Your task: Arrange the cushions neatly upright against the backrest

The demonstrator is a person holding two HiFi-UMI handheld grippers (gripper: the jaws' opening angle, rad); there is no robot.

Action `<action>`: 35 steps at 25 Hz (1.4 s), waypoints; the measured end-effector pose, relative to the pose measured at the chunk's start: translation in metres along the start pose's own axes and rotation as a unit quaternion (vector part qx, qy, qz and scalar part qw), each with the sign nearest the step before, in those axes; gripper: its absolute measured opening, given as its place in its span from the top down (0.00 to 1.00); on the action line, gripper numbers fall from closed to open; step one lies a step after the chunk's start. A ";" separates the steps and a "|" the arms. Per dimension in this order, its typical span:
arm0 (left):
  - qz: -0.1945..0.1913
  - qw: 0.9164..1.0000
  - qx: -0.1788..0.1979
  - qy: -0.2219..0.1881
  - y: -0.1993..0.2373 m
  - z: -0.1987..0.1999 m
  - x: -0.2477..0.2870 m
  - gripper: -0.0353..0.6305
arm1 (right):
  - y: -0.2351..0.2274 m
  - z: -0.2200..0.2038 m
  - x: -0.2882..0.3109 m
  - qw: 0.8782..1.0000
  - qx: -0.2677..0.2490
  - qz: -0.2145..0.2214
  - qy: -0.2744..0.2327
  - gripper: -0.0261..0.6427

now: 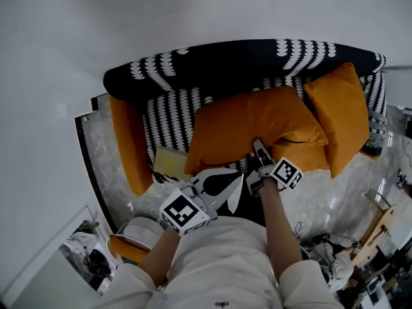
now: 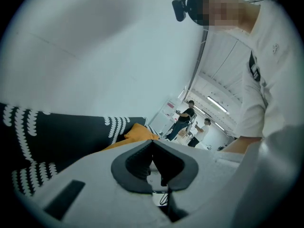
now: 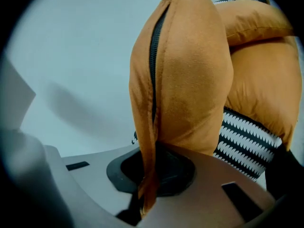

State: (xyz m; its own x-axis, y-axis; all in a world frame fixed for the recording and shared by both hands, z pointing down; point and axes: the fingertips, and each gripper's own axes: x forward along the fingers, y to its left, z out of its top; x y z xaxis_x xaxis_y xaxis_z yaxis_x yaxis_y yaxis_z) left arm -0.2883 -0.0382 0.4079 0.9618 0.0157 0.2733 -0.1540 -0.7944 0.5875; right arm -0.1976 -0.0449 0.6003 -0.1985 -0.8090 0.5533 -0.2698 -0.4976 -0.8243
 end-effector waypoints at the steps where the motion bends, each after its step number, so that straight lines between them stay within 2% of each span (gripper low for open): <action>1: 0.003 1.000 -0.002 -0.010 0.001 0.004 -0.006 0.93 | 0.006 -0.007 0.000 1.000 0.014 0.000 0.001 0.92; 5: 0.030 0.999 -0.007 -0.043 0.003 0.009 -0.034 0.93 | 0.031 -0.044 0.004 0.998 0.057 0.009 0.017 0.93; 10: 0.059 0.996 -0.018 -0.061 0.002 0.004 -0.076 0.93 | 0.048 -0.079 0.012 0.995 0.097 -0.002 0.031 0.93; 15: 0.096 0.990 -0.028 -0.100 0.011 0.005 -0.117 0.93 | 0.065 -0.110 0.040 0.991 0.127 0.001 0.045 0.93; 22: 0.149 0.981 -0.044 -0.118 0.031 0.001 -0.148 0.93 | 0.065 -0.151 0.094 0.983 0.166 -0.025 0.073 0.93; 27: 0.158 0.980 -0.054 -0.111 0.048 -0.003 -0.158 0.93 | 0.065 -0.164 0.141 0.983 0.153 -0.044 0.088 0.93; 30: 0.162 0.979 -0.064 -0.109 0.055 -0.006 -0.161 0.93 | 0.062 -0.157 0.158 0.983 0.154 -0.048 0.082 0.93; 35: 0.161 0.979 -0.070 -0.103 0.070 -0.007 -0.160 0.93 | 0.081 -0.142 0.194 0.981 0.179 -0.009 0.071 0.92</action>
State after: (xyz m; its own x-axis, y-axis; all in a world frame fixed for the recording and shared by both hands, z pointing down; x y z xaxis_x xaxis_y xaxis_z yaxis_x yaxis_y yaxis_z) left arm -0.4546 -0.0921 0.4102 0.8817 -0.3550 0.3107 -0.4716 -0.6469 0.5993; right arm -0.3912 -0.1975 0.6578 -0.3332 -0.7603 0.5576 0.0684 -0.6093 -0.7900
